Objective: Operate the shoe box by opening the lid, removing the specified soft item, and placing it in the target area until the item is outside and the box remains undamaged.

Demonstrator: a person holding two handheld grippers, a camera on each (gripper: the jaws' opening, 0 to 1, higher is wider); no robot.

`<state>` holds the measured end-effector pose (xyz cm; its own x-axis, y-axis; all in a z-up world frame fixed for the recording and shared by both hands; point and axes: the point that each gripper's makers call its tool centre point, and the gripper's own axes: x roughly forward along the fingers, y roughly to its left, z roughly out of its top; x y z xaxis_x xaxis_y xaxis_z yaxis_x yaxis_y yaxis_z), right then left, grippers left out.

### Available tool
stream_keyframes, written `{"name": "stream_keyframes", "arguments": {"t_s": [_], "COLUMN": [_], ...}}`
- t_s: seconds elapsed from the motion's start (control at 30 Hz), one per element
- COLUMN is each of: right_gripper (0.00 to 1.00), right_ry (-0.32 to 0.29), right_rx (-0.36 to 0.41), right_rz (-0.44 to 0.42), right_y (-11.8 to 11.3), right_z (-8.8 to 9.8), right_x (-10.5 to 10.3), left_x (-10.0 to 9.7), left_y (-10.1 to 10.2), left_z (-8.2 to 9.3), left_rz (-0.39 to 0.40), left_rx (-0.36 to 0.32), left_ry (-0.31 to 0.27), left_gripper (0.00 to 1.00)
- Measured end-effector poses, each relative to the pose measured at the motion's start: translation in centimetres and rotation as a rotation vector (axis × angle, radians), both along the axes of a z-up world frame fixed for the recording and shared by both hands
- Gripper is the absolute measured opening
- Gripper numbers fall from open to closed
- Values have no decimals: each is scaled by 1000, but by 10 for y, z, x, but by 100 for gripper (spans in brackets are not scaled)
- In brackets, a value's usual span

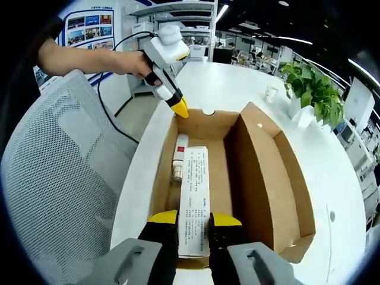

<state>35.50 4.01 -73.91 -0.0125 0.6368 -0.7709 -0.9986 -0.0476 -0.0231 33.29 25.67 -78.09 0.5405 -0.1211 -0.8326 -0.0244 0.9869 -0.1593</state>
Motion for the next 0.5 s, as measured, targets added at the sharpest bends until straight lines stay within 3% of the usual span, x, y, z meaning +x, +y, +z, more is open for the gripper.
{"name": "stream_keyframes", "arguments": {"t_s": [0.5], "right_gripper": [14], "right_ry": [-34], "right_rx": [42], "right_rz": [6], "right_y": [-19], "right_z": [42], "right_x": [10], "left_x": [1], "left_y": [1], "left_z": [-1], "left_rz": [-2], "left_rx": [6], "left_ry": [2], "left_gripper": [2]}}
